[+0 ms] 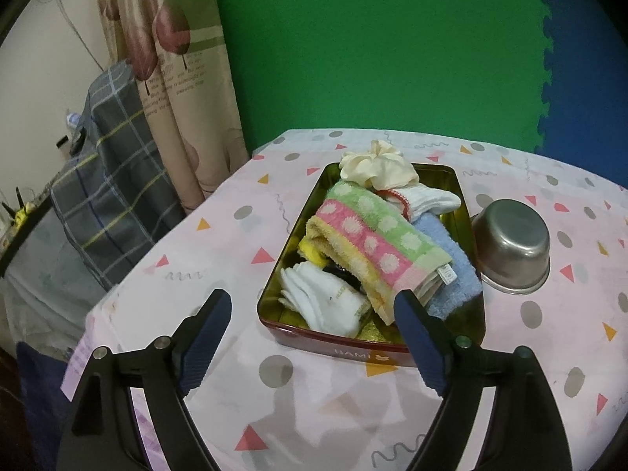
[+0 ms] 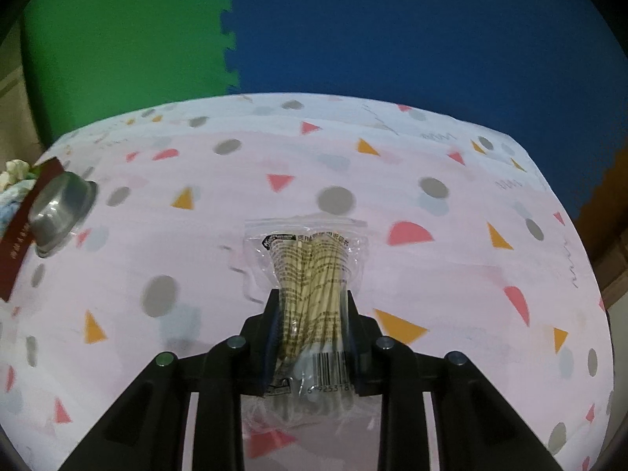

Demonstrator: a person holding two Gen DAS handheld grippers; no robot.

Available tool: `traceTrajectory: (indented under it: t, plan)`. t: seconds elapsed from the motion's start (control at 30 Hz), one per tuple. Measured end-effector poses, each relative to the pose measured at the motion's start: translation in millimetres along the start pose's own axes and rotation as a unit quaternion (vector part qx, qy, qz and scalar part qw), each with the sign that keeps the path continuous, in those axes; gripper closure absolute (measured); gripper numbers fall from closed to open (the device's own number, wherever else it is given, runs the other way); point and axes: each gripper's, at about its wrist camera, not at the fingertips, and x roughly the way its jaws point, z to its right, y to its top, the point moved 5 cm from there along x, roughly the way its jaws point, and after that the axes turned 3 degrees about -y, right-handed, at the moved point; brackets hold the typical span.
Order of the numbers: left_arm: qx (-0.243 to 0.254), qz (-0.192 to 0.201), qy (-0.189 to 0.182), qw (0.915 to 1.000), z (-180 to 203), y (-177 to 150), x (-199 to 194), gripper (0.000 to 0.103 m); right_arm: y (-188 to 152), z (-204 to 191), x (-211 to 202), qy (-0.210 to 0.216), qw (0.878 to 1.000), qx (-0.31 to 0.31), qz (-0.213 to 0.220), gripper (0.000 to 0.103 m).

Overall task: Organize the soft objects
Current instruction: 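Carry the cotton swab bag into the gold tin and open the right tool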

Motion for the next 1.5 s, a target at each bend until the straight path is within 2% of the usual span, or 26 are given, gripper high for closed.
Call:
traceTrajectory:
  t: [0.23, 0.5, 0.77, 1.0, 1.2, 1.5]
  plan:
    - [-0.012, -0.002, 0.002, 0.9999, -8, -2, 2, 0.020, 20, -49, -21, 0.034, 0.999, -0.030, 0.019, 0.075]
    - [-0.029, -0.007, 0.004, 0.9996, -18, -3, 4, 0.020, 43, -126, -42, 0.095, 0.992, -0.081, 0.034, 0.075]
    - [-0.040, -0.014, 0.012, 0.9990, -30, -5, 7, 0.020, 59, -210, -61, 0.169, 0.978, -0.117, 0.041, 0.075]
    - [-0.046, -0.016, 0.013, 0.9987, -39, -6, 6, 0.020, 68, -296, -72, 0.231, 0.960, -0.154, 0.041, 0.075]
    - [-0.061, -0.027, 0.010, 0.9977, -49, -9, 11, 0.020, 73, -351, -76, 0.255, 0.949, -0.179, 0.038, 0.075]
    - [-0.081, -0.034, 0.010, 0.9961, -63, -9, 18, 0.020, 82, -396, -61, 0.262, 0.946, -0.190, 0.018, 0.075]
